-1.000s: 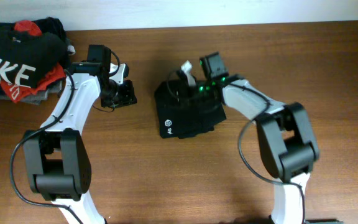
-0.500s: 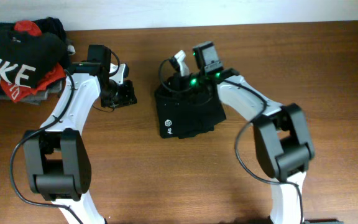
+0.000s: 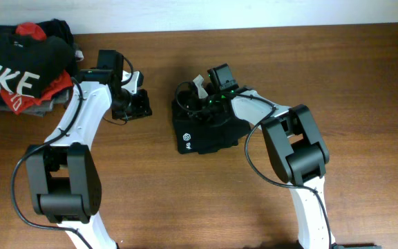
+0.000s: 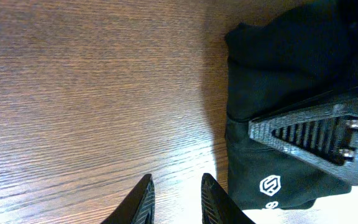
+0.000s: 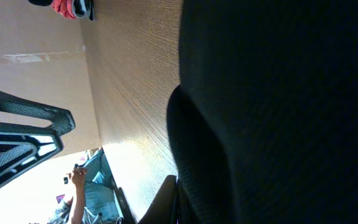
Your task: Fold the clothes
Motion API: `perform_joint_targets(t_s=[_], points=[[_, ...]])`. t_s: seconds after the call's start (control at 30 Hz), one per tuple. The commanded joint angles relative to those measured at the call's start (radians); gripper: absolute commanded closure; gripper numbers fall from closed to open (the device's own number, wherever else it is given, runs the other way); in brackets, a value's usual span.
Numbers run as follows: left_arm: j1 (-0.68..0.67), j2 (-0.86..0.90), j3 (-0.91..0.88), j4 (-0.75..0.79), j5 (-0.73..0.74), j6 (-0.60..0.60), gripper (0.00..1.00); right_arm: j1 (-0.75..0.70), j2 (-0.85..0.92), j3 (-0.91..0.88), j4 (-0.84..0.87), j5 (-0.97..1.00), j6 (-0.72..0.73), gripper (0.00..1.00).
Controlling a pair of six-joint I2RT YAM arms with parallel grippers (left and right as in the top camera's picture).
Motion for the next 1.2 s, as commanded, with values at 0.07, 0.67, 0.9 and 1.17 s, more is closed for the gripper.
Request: perform_joint_targets(t_s=[0.07, 0.67, 0.9, 1.17], points=[[0.003, -0.014, 0.006, -0.012, -0.028, -0.005, 0.75, -0.021, -0.127, 0.089, 0.0, 0.014, -0.003, 0.95], [0.003, -0.014, 0.005, -0.011, -0.032, -0.005, 0.73, -0.093, 0.003, 0.171, 0.012, 0.01, 0.022, 0.93], [0.003, -0.014, 0.005, -0.016, -0.032, -0.005, 0.7, -0.039, 0.119, 0.171, 0.023, 0.003, 0.03, 0.96], [0.003, -0.014, 0.004, -0.019, -0.032, -0.005, 0.7, -0.062, 0.113, 0.177, 0.011, -0.017, 0.018, 0.96]])
